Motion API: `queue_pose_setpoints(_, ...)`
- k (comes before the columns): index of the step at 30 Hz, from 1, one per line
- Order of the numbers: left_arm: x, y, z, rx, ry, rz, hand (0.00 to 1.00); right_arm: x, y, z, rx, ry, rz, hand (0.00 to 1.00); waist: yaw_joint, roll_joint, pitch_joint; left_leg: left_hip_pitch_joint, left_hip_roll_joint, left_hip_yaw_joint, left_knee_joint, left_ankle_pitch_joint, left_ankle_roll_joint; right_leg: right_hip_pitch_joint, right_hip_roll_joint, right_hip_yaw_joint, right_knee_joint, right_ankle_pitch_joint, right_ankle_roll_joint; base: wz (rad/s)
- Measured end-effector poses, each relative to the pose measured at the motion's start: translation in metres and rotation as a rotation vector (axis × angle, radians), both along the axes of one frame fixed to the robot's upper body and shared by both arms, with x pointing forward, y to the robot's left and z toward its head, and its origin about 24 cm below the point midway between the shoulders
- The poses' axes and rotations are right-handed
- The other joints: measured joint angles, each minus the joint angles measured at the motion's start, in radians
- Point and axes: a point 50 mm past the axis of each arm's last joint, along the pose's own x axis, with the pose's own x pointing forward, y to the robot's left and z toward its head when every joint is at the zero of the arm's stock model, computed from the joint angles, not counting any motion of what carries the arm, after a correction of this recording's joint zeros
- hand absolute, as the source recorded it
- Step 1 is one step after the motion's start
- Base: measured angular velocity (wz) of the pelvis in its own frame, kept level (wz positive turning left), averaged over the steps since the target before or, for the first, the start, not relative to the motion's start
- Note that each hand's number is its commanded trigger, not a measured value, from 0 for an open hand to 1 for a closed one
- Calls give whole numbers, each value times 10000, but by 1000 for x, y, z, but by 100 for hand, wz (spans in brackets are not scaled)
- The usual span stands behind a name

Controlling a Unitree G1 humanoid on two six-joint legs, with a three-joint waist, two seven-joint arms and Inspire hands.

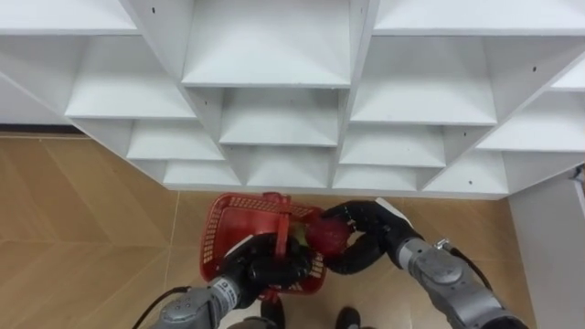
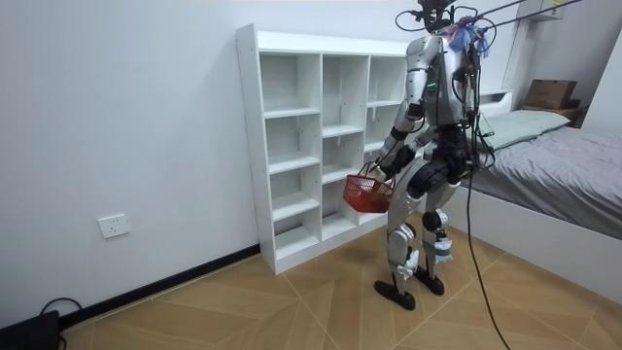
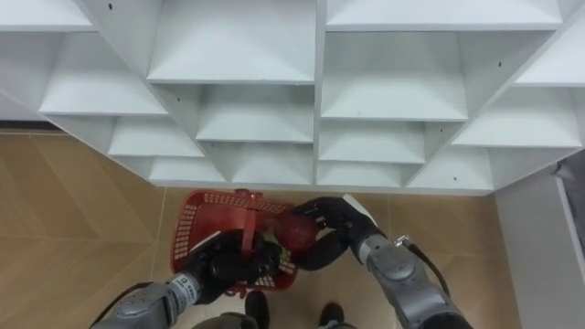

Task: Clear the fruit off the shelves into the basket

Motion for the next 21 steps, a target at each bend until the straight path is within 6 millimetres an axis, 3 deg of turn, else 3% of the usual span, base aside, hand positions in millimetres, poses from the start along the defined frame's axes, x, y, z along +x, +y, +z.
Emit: queue_pose_setpoints(21,-3,0,-1,-191,180,-305,100,-1,6,-1,132,35,77,0,-43,-9,-12,-48,11,-50,84,0,2,27,2,-47,2,11,5,0)
